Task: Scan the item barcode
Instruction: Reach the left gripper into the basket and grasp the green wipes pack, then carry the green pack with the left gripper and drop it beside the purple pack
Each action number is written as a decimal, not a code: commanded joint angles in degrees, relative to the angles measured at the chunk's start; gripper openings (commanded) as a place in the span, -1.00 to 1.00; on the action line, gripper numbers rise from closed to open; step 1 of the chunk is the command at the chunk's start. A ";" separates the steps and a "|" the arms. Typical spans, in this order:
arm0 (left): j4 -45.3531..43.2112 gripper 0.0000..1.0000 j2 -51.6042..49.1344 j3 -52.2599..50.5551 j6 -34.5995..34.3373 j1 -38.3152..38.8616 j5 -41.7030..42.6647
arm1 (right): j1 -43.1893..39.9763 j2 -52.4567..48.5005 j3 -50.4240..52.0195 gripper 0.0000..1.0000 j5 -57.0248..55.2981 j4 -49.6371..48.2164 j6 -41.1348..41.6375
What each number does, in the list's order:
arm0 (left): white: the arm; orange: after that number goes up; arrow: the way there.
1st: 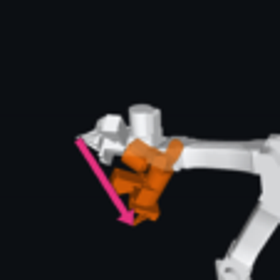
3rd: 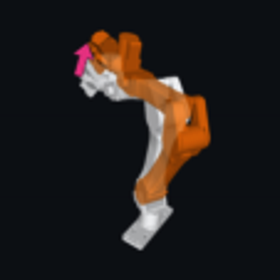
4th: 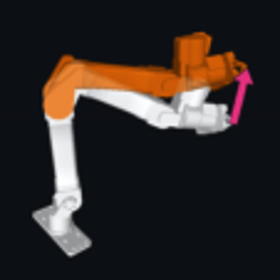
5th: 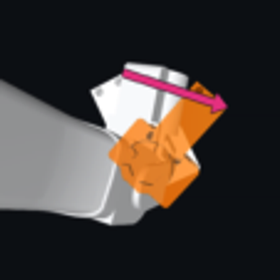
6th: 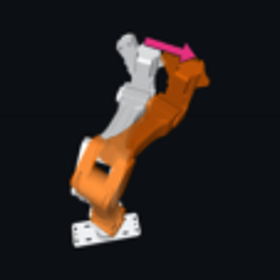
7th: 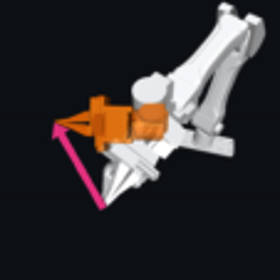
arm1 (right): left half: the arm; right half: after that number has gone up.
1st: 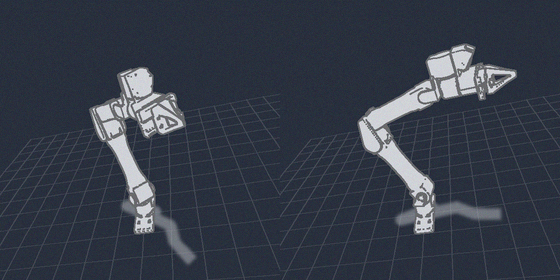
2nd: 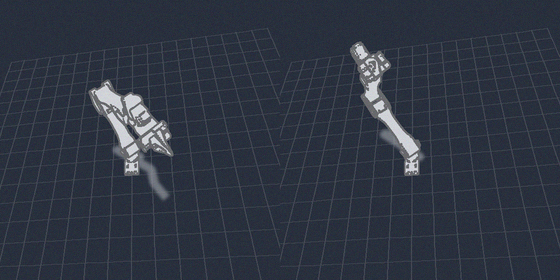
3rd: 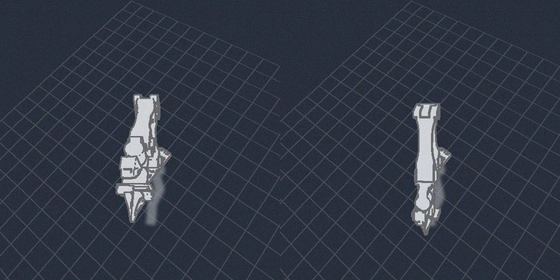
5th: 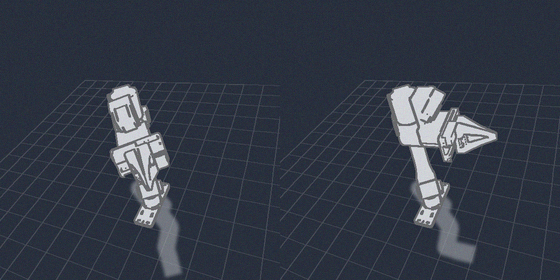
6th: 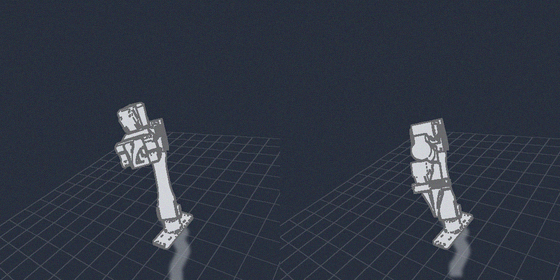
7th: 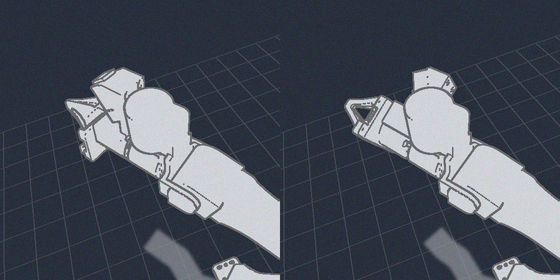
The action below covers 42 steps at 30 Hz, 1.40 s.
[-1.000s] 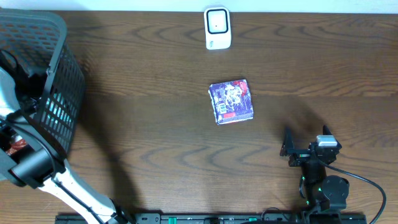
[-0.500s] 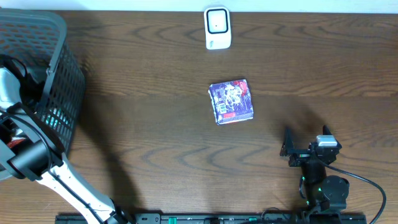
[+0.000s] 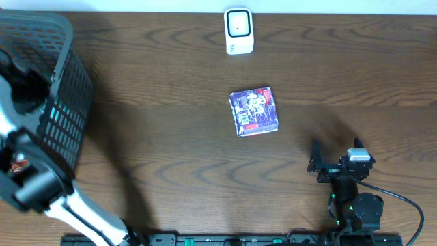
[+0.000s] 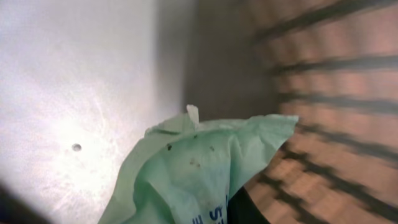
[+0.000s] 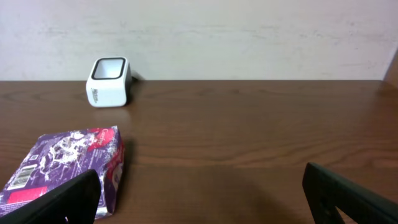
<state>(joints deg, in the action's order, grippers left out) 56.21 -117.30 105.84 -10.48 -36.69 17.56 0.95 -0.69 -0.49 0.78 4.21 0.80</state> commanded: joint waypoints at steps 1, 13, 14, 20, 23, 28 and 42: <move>-3.28 -0.86 13.03 3.54 -6.14 -0.09 2.78 | -0.59 0.37 0.17 0.98 0.00 0.11 0.42; -11.45 -0.86 34.07 3.52 -14.19 3.54 3.17 | -0.59 0.37 0.17 0.99 -0.02 0.11 0.42; -11.54 -0.85 34.38 3.52 -14.62 5.35 4.22 | -0.59 0.37 0.17 0.99 -0.02 0.11 0.42; -11.54 -0.85 32.17 2.80 -14.64 19.93 7.02 | -0.59 0.37 0.17 0.99 -0.02 0.11 0.42; -11.43 -0.86 29.46 1.81 -13.57 28.37 7.02 | -0.59 0.37 0.17 0.99 -0.02 0.11 0.42; -8.50 -0.86 23.23 1.25 -8.59 40.11 6.27 | -0.59 0.37 0.17 0.98 -0.02 0.11 0.42; 7.61 -0.85 1.09 1.25 -11.80 60.43 1.29 | -0.59 0.37 0.17 0.98 -0.02 0.11 0.42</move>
<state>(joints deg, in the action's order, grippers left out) 62.48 -113.65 107.28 -20.97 20.75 19.25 0.95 -0.69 -0.49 0.78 4.21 0.80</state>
